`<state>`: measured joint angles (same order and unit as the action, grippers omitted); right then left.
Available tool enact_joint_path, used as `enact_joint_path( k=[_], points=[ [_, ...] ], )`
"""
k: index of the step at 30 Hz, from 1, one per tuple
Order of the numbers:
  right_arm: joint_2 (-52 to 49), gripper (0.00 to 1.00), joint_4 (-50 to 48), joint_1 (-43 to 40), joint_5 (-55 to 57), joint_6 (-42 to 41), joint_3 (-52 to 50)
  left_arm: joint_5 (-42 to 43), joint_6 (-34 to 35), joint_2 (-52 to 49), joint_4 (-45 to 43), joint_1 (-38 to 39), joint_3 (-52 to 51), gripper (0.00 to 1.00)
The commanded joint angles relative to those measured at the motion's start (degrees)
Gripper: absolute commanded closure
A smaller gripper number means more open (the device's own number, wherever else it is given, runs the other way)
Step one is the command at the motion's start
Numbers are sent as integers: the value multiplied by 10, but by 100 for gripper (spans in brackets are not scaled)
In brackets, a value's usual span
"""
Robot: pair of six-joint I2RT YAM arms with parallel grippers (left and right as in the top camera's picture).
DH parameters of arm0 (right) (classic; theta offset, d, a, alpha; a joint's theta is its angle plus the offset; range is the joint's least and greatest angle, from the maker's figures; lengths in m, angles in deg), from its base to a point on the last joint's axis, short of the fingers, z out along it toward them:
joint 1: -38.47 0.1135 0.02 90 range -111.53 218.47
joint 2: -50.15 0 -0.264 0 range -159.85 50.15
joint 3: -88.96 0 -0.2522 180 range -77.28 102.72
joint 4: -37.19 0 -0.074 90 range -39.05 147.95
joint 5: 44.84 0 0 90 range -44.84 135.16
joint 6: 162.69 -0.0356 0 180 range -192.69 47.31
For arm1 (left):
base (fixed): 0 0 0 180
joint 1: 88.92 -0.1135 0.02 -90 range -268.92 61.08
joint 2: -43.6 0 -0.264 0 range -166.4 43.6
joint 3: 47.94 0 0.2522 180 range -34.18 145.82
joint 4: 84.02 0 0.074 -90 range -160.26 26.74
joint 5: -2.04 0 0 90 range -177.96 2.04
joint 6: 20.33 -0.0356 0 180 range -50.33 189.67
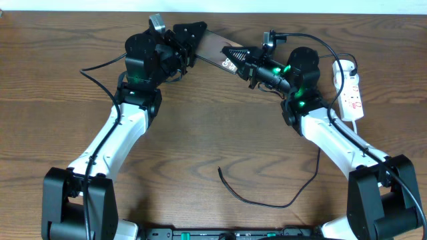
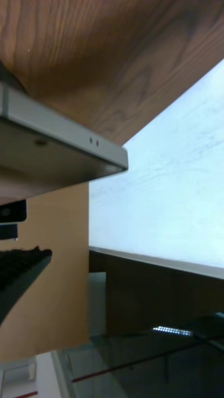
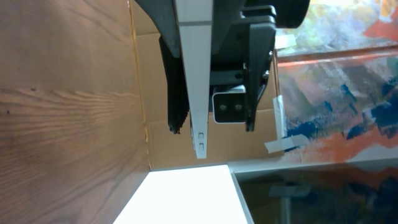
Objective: Plug charger to phone and switch on socket
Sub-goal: 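Open the right gripper and pull it away from the phone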
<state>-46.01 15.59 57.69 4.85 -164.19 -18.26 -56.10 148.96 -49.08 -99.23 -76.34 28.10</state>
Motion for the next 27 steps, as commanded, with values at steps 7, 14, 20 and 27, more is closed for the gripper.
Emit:
enact_joint_path(
  k=[7,14,20,27],
  points=[
    [4,99,4,20,19,-45,8,-4,-10,10,-56,1,9,52],
    [4,99,4,20,18,-77,8,-4,-10,10,-61,1,9,57],
    [4,99,4,23,18,-74,8,-4,-10,10,-61,1,9,78],
    [4,99,4,27,18,-68,8,-4,-10,10,-61,1,9,93]
  ],
)
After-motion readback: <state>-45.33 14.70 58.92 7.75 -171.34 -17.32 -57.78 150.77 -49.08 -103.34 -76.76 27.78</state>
